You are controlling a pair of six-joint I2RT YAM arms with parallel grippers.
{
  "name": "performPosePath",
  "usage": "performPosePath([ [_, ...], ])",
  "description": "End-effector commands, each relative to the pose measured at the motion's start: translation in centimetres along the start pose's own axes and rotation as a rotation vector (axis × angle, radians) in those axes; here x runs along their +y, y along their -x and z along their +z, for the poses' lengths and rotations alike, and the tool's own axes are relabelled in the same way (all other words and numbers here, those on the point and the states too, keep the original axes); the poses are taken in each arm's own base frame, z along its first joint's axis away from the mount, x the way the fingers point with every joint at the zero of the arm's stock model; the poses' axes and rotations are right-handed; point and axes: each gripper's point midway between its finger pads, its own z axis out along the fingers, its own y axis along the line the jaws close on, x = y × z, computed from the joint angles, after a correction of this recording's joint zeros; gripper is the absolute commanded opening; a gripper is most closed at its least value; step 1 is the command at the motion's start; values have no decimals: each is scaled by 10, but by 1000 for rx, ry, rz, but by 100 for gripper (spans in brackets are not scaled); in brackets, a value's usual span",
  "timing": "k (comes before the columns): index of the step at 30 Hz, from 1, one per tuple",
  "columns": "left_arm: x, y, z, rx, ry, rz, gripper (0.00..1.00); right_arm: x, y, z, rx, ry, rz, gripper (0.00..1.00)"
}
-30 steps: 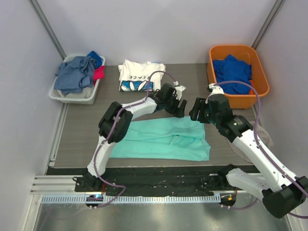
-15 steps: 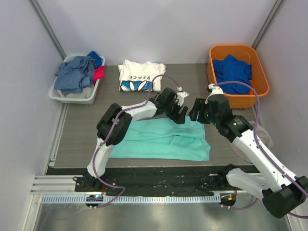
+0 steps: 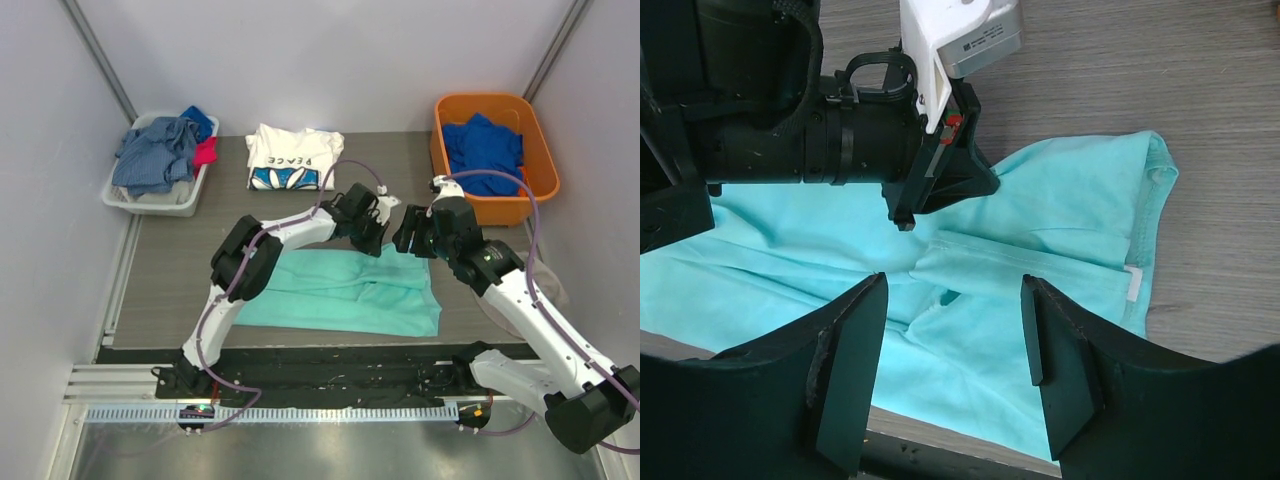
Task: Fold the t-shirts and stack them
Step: Fold the tshirt
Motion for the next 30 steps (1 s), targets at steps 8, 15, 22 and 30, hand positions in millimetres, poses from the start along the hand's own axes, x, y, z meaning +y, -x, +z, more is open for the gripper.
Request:
performPosePath([
  [8, 149, -13, -39, -50, 407, -411, 0, 2, 3, 2, -23, 11, 24, 64],
  [15, 240, 4, -121, -228, 682, -643, 0, 2, 1, 4, -19, 14, 40, 64],
  [22, 262, 11, -155, -302, 762, -765, 3, 3, -5, 6, -9, 23, 64, 64],
  [30, 242, -9, -164, -258, 754, -780, 57, 6, -13, 7, 28, 43, 72, 64],
])
